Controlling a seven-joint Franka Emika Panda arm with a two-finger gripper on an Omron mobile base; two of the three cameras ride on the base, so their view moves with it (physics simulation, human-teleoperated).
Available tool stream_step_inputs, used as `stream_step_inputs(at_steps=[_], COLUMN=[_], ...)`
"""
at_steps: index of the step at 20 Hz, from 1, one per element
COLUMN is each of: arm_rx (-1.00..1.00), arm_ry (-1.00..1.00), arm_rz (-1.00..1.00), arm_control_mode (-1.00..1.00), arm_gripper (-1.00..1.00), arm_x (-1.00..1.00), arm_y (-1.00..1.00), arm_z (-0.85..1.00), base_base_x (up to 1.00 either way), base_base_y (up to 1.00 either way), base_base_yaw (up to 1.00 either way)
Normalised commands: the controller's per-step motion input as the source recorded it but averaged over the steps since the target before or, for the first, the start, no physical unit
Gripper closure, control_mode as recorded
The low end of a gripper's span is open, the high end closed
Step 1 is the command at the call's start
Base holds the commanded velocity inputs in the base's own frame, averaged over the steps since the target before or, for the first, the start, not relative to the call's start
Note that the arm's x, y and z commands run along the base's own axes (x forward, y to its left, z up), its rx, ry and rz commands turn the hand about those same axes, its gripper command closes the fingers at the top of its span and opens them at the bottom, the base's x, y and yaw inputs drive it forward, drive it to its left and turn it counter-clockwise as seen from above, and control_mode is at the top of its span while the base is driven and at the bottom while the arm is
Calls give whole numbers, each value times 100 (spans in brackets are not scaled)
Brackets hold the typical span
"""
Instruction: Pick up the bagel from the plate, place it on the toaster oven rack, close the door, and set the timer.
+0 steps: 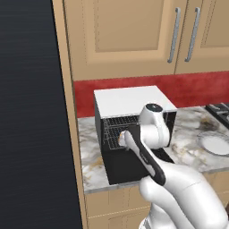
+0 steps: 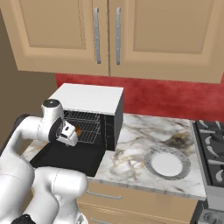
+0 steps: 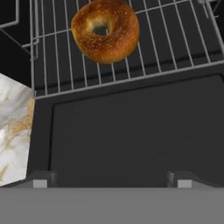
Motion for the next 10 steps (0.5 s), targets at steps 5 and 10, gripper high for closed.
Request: stream_step_inputs(at_steps=[5,10], arm_rx=[-1,0], arm_ry=[0,0], arm_rz=[0,0], arm_control_mode=[-100,-100], arm_gripper=[-100,-100], arm_x=[20,31], arm_y=[14,12], arm_z=[-34,-31], base_base_x=[0,0], base_base_y=[0,0], base_base_yaw=[0,0])
